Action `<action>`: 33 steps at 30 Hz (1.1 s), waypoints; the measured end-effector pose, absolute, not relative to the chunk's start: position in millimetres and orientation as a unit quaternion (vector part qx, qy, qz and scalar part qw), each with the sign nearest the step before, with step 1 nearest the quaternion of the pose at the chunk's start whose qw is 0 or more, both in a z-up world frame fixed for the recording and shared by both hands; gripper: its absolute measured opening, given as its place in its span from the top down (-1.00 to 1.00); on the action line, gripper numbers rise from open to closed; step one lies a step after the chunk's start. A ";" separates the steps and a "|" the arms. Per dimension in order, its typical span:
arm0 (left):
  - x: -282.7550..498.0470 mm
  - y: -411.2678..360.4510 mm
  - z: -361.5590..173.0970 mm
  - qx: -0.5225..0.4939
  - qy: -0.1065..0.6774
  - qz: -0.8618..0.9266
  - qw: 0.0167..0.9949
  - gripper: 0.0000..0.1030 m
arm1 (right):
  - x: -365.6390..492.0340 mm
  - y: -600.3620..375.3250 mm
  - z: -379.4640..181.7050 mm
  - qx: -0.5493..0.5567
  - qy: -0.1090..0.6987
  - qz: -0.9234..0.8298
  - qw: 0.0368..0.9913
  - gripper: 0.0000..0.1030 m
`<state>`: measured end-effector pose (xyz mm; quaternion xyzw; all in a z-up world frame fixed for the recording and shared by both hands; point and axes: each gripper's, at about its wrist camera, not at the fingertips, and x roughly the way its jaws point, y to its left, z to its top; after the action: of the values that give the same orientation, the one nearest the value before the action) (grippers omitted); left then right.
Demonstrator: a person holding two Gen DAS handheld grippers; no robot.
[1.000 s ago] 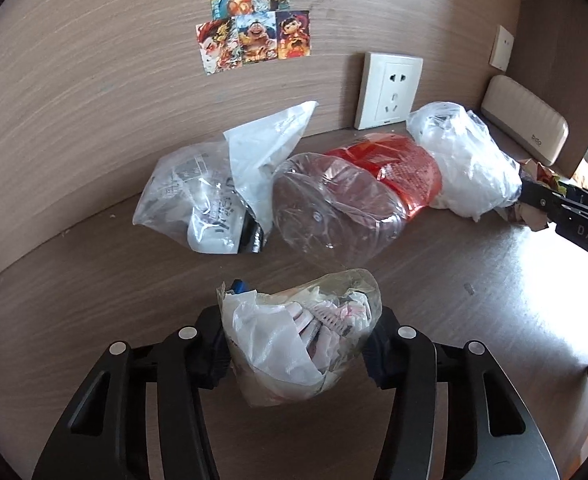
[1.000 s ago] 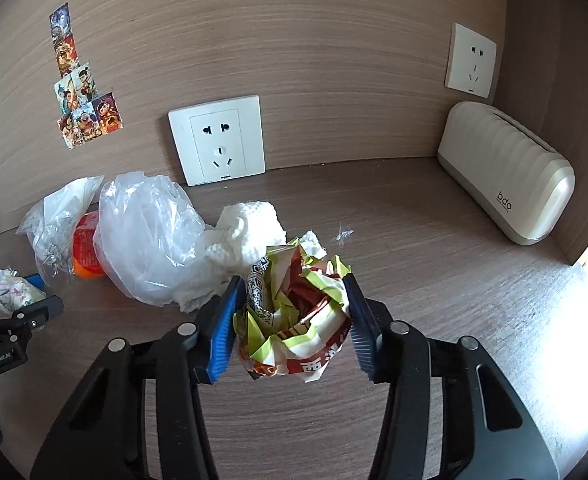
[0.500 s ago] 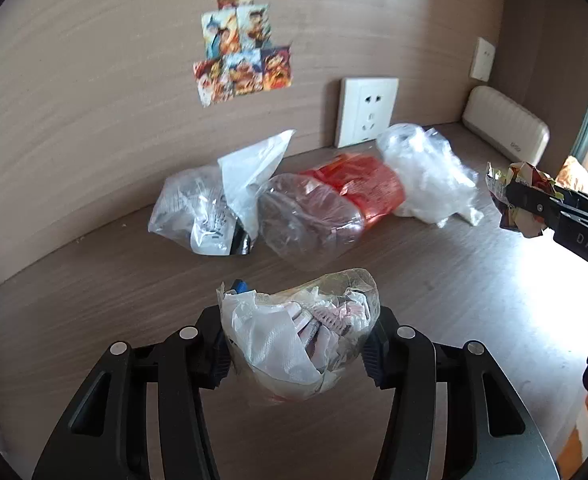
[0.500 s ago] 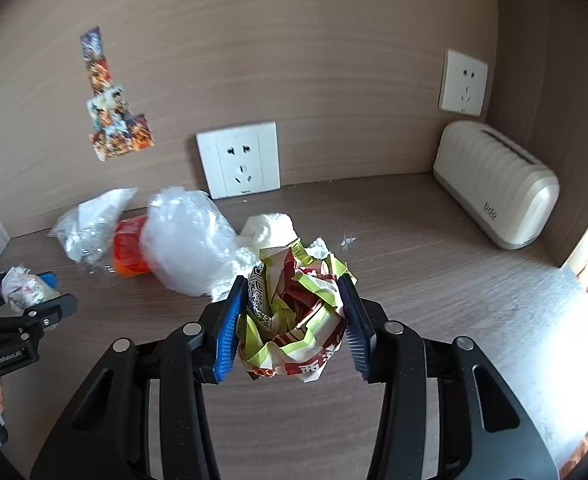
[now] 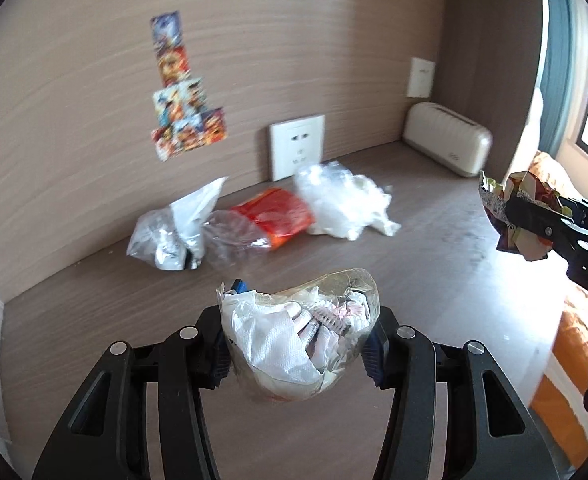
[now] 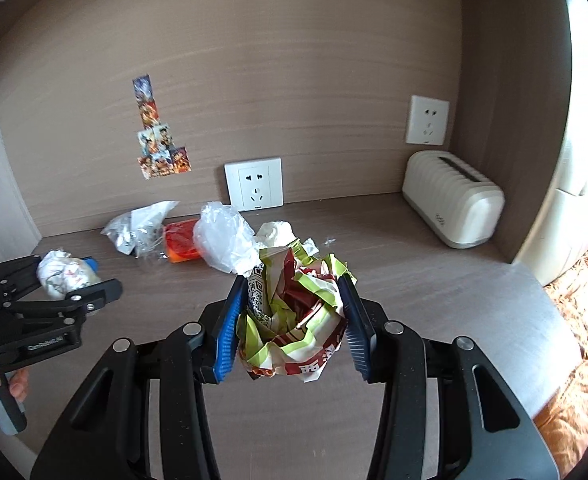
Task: Collect trash
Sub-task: 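Carry the wrapper bag and snack bag over the white trash bin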
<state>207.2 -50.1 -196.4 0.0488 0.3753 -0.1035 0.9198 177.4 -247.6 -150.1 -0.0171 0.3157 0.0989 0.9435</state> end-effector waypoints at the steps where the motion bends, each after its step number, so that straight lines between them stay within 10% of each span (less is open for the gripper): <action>1: 202.0 -53.8 -193.6 0.051 0.373 -0.106 0.920 0.01 | 171.8 -248.8 -148.2 -0.017 0.314 0.099 0.944 0.09; 33: 38.9 -309.1 -189.8 0.148 0.343 -0.353 0.858 0.01 | -63.7 -428.0 -132.7 0.047 0.296 -0.074 0.951 0.09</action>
<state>38.9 -309.1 -189.8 0.1485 0.3433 -0.3528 0.8577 -63.7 -428.0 -132.7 0.0471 0.2956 -0.0740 0.9513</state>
